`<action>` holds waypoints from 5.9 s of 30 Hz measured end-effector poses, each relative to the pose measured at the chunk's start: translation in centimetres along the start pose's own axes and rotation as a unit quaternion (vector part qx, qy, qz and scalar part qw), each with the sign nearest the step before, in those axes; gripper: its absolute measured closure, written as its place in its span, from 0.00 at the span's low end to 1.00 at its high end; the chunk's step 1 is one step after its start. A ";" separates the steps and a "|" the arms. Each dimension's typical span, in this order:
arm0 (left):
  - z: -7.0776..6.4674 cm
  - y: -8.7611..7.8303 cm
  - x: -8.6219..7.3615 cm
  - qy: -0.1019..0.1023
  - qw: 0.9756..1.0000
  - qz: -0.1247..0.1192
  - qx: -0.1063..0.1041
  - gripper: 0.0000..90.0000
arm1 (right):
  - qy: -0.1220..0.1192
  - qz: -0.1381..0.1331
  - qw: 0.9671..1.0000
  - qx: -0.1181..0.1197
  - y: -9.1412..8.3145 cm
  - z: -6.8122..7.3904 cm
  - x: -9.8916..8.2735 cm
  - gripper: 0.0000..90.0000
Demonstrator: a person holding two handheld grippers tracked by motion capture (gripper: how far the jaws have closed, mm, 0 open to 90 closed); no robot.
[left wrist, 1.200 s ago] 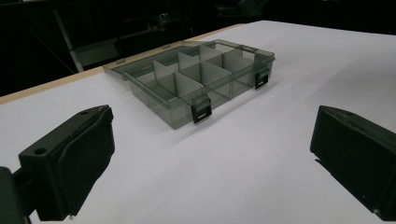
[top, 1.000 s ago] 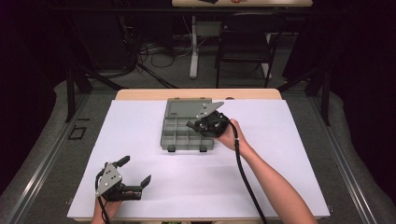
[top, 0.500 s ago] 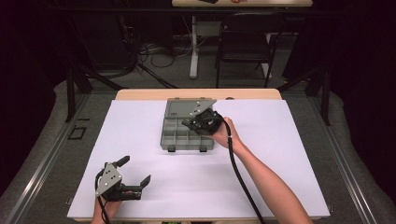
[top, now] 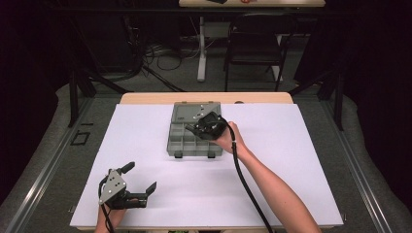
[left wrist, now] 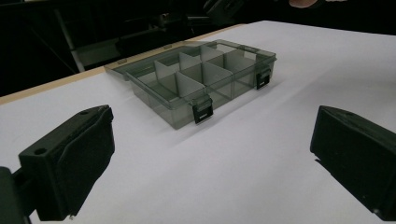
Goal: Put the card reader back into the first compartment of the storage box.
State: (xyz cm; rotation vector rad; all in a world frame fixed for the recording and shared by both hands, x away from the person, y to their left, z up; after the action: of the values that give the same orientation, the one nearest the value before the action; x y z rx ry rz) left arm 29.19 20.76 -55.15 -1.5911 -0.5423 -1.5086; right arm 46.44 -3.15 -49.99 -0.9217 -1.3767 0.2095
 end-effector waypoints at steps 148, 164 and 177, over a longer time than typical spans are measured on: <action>-0.1 0.2 0.0 -0.002 1.000 0.002 -0.005 0.00 | 0.088 0.004 0.996 0.030 -5.0 0.9 -3.5 0.00; 0.0 0.2 0.0 -0.004 1.000 0.002 -0.004 0.00 | 0.101 -0.012 0.995 0.018 -8.8 1.2 -7.8 0.00; 0.0 0.1 0.0 -0.004 1.000 0.001 -0.002 0.00 | 0.113 -0.027 0.993 0.002 -11.8 2.1 -11.2 0.00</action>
State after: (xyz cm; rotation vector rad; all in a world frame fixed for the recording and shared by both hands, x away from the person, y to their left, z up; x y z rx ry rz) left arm 29.28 20.71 -55.18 -1.6010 -0.5434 -1.5036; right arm 37.54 -16.89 -50.67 -0.8763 -1.1889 0.0639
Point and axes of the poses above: each handheld gripper's, and its own axes: y roughly forward along the jaws, x roughly out of its top, z roughly to its left, the point moved 5 cm from there along y, roughly forward along the jaws, and after that the axes turned 5 degrees about x, right-handed, at the moved point
